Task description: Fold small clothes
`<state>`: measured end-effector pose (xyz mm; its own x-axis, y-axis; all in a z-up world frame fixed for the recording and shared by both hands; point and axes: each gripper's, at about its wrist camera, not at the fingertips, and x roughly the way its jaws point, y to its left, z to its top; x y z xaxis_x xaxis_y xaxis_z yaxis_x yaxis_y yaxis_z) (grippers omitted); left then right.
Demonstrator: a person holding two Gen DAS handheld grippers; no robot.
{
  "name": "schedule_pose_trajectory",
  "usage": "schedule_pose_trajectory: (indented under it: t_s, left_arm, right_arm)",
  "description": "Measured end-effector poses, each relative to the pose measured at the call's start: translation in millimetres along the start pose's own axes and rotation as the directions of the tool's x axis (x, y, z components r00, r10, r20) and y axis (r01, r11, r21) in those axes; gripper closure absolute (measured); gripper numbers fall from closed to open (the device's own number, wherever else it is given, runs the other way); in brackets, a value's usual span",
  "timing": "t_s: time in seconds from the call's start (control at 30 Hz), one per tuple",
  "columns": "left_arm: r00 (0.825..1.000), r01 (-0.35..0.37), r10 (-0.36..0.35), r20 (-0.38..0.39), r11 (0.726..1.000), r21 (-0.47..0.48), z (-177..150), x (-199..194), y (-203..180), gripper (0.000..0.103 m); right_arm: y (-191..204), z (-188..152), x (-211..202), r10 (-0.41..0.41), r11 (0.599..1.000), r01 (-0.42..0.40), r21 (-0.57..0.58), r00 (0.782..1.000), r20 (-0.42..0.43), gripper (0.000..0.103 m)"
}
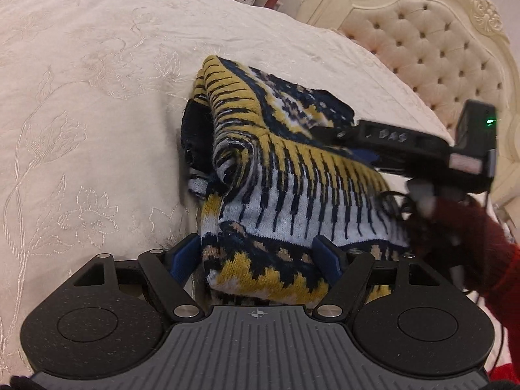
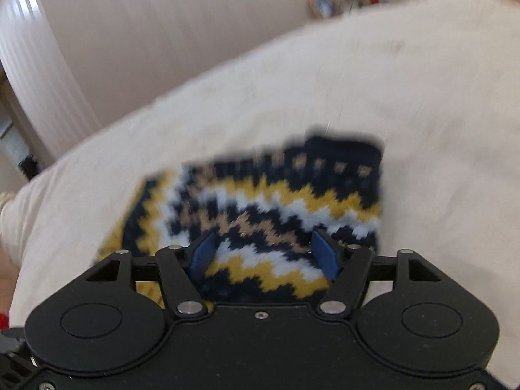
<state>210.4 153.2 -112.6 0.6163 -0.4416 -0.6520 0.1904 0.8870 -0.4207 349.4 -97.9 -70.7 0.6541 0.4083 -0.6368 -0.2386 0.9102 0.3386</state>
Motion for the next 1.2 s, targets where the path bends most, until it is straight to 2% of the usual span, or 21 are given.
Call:
schedule_pose_trajectory:
  t_s: [0.13, 0.23, 0.33, 0.4, 0.53, 0.63, 0.73, 0.83, 0.87, 0.9, 0.93, 0.97, 1.1, 1.2]
  left_arm:
    - [1.000, -0.005, 0.005, -0.006, 1.000, -0.001, 1, 1, -5, 0.025]
    - [1.000, 0.000, 0.000, -0.009, 1.000, -0.021, 6, -4, -4, 0.025]
    - [0.998, -0.001, 0.006, 0.054, 0.996, -0.091, 10, -21, 6, 0.025]
    - [0.996, 0.005, 0.009, 0.088, 0.988, -0.154, 14, -29, 17, 0.024]
    - [0.999, 0.044, -0.040, 0.021, 0.970, -0.240, 19, -19, 31, 0.024]
    - [0.993, 0.088, -0.103, -0.054, 0.967, -0.238, 19, -1, 26, 0.024]
    - [0.987, 0.119, -0.140, -0.083, 0.967, -0.224, 21, 16, 17, 0.022]
    - [0.979, 0.153, -0.182, -0.096, 0.955, -0.254, 26, 31, 12, 0.023]
    - [0.975, 0.172, -0.203, -0.092, 0.947, -0.270, 28, 34, 11, 0.024]
    - [0.968, 0.204, -0.237, -0.087, 0.936, -0.286, 28, 37, 10, 0.036]
    - [0.955, 0.242, -0.282, -0.093, 0.921, -0.304, 28, 41, 9, 0.057]
    - [0.946, 0.261, -0.308, -0.105, 0.910, -0.321, 27, 44, 8, 0.064]
    - [0.941, 0.265, -0.309, -0.136, 0.926, -0.269, 19, 37, -8, 0.066]
    - [0.921, 0.311, -0.363, -0.139, 0.902, -0.299, 8, 23, -16, 0.066]
  right_arm:
    - [-2, 2, -12, 0.026, 0.999, -0.026, -0.021, 1.000, -0.003, 0.029]
    - [-11, 2, -35, 0.041, 0.999, -0.041, 0.011, 0.998, 0.049, 0.030]
    - [-29, 1, -56, 0.031, 0.995, -0.040, 0.087, 0.995, 0.099, 0.028]
    - [-45, -1, -62, 0.040, 0.986, -0.056, 0.157, 0.994, 0.100, 0.026]
    - [-70, -10, -61, 0.090, 0.955, -0.105, 0.276, 0.994, 0.067, 0.022]
    - [-77, -19, -52, 0.162, 0.926, -0.169, 0.337, 0.986, 0.049, 0.021]
    - [-78, -28, -39, 0.233, 0.895, -0.228, 0.384, 0.972, 0.033, 0.021]
    - [-74, -32, -29, 0.282, 0.872, -0.272, 0.408, 0.959, 0.038, 0.021]
    - [-72, -32, -27, 0.293, 0.866, -0.282, 0.413, 0.955, 0.037, 0.021]
    - [-68, -32, -26, 0.300, 0.867, -0.284, 0.409, 0.954, 0.026, 0.022]
    - [-64, -31, -27, 0.301, 0.875, -0.281, 0.396, 0.954, 0.012, 0.033]
    - [-59, -31, -28, 0.293, 0.886, -0.269, 0.377, 0.956, -0.006, 0.048]
    - [-46, -30, -53, 0.270, 0.905, -0.248, 0.346, 0.963, -0.017, 0.054]
    - [-35, -35, -81, 0.256, 0.919, -0.229, 0.322, 0.966, -0.045, 0.054]
